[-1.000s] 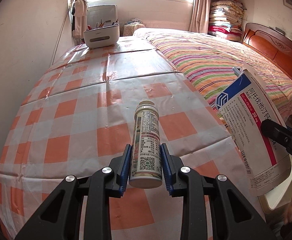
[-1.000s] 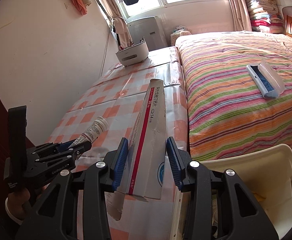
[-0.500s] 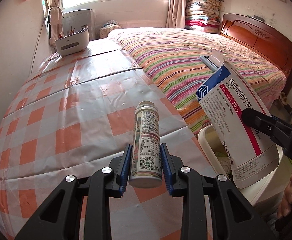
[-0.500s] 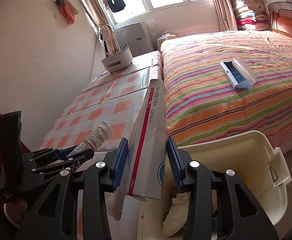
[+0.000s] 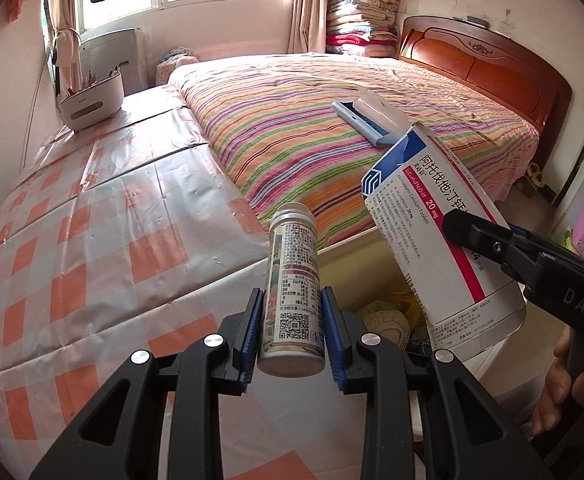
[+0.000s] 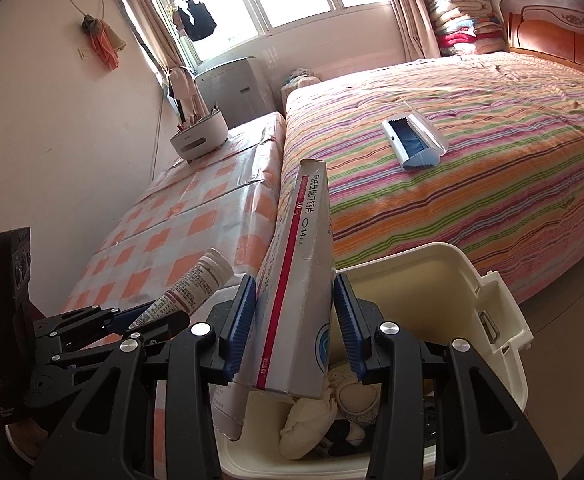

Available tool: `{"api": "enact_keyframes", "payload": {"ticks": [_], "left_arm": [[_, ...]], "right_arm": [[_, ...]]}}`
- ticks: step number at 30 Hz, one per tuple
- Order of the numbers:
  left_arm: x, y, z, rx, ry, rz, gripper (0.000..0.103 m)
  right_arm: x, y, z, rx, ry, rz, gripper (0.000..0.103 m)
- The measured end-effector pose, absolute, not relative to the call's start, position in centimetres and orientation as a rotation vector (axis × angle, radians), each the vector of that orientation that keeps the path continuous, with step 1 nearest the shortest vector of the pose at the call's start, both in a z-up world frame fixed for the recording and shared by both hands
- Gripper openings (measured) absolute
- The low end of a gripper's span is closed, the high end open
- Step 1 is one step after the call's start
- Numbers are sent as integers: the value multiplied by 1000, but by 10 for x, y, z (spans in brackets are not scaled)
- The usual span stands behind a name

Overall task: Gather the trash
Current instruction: 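Open the right tool to drop the box while the left tool releases the pill bottle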

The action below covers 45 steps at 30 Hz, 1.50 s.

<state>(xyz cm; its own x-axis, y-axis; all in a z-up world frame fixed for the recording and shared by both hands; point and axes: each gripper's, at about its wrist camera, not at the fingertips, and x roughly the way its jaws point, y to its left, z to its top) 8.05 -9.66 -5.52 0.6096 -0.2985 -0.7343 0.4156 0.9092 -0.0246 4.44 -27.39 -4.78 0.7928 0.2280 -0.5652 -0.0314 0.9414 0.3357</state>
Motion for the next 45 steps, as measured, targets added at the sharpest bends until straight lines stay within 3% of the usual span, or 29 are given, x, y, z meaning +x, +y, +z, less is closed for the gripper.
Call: {"api": "enact_keyframes", "payload": {"ticks": [19, 24, 45], "left_arm": [[71, -136, -64, 177, 841, -502, 28], [70, -138, -65, 180, 844, -507, 28], [67, -144, -66, 190, 844, -515, 28]], "right_arm": [[36, -300, -52, 355, 629, 54, 43], [34, -304, -51, 370, 611, 37, 51], [31, -310, -50, 392, 600, 30, 53]]}}
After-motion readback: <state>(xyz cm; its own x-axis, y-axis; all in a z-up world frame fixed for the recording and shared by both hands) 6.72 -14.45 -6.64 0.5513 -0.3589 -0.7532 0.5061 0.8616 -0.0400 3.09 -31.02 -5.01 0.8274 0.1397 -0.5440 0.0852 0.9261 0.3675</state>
